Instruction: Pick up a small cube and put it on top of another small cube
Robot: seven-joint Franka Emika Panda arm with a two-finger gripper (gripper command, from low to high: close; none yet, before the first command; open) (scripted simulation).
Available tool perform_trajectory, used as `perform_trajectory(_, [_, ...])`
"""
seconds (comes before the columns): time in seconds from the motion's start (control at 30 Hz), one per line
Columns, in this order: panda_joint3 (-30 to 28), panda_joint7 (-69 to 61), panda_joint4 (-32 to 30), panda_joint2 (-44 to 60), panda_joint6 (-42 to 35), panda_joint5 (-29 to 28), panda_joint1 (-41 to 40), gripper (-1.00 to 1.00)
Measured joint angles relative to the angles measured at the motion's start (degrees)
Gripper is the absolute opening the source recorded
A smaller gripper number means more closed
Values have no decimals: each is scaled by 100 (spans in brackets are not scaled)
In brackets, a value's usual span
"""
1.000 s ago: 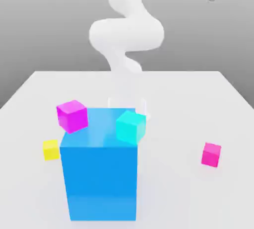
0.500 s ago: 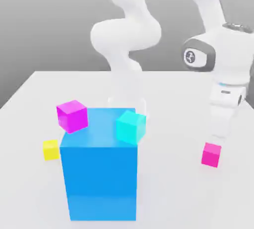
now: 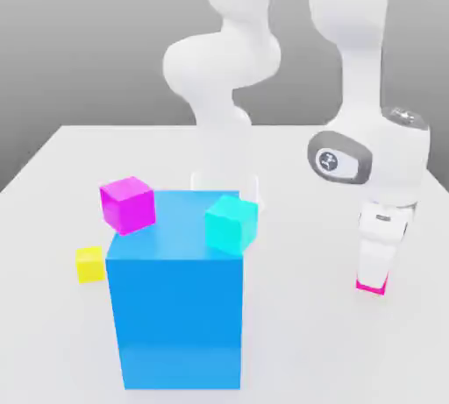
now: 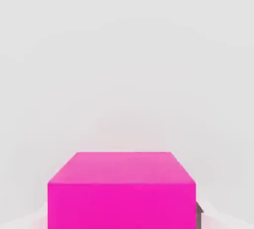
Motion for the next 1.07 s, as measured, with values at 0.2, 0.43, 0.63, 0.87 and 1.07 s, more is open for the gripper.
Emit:
perform_trajectory(0.2, [419, -746, -111, -1153, -1025, 1006, -396, -100])
perform_trajectory(0.43, [-114, -897, 770, -1992, -2734, 1153, -1274, -100])
perform_trajectory(0.63, [-774, -878, 1586, -2671, -4228, 1072, -1939, -100])
perform_trajectory(0.87, [-1387, -813, 2248, -3261, -5477, 939, -2679, -100])
perform_trajectory(1.07, [-1431, -829, 1885, -3052, -4907, 945, -2729, 100])
